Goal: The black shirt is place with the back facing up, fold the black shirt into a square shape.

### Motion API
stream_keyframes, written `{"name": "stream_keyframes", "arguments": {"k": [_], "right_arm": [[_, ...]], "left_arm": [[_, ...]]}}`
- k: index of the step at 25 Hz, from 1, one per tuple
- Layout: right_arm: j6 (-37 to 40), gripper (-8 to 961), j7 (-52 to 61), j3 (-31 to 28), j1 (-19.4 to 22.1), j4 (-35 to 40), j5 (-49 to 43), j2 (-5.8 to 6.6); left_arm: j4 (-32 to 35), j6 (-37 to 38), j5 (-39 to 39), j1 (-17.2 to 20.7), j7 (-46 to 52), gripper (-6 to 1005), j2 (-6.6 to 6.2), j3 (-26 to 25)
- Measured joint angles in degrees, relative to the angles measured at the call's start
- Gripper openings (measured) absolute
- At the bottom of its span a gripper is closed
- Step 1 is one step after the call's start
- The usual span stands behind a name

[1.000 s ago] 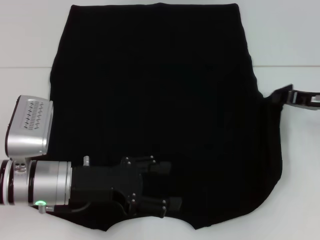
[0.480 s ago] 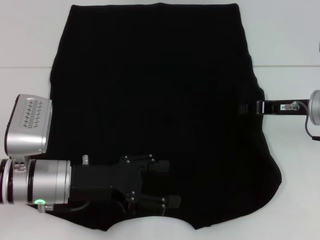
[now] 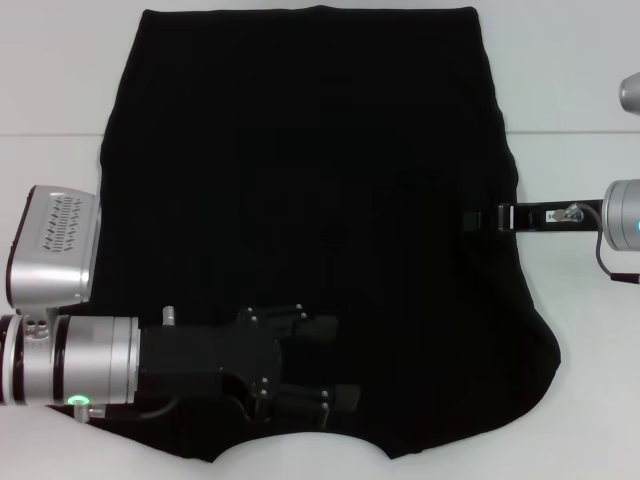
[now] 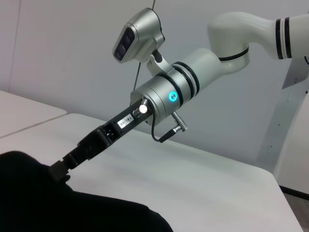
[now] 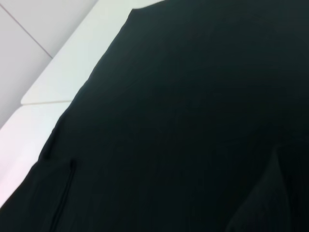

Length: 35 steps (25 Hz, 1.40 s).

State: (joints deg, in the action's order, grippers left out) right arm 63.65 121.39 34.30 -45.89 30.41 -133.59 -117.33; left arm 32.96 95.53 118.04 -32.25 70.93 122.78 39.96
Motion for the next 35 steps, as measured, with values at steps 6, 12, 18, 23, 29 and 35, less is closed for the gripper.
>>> {"name": "stream_keyframes", "arguments": {"k": [6, 12, 18, 23, 29, 35], "right_arm": [[-0.1, 7, 0.7, 1.8, 0.0, 0.0, 0.2, -0.01], [0.1, 8, 0.7, 2.0, 0.0, 0.0, 0.2, -0.07], [0.5, 9, 1.9, 2.3, -0.6, 0.0, 0.3, -0.16], [0.8, 8, 3.7, 3.2, -1.2, 0.0, 0.3, -0.40], [2.1, 243, 3.9, 2.8, -1.7, 0.6, 0.5, -0.45], [4.8, 445, 2.5, 2.8, -0.2, 0.7, 4.1, 0.85]], "left_arm": [[0.0, 0.0, 0.0, 0.0, 0.0, 891, 0.00, -0.1], [0.0, 0.0, 0.0, 0.0, 0.0, 891, 0.00, -0.1], [0.0, 0.0, 0.0, 0.0, 0.0, 891, 0.00, -0.1], [-0.1, 0.0, 0.0, 0.0, 0.0, 891, 0.00, -0.1], [-0.2, -0.3, 0.0, 0.1, -0.1, 890, 0.00, -0.2], [-0.2, -0.8, 0.0, 0.5, 0.9, 890, -0.08, -3.3]]}}
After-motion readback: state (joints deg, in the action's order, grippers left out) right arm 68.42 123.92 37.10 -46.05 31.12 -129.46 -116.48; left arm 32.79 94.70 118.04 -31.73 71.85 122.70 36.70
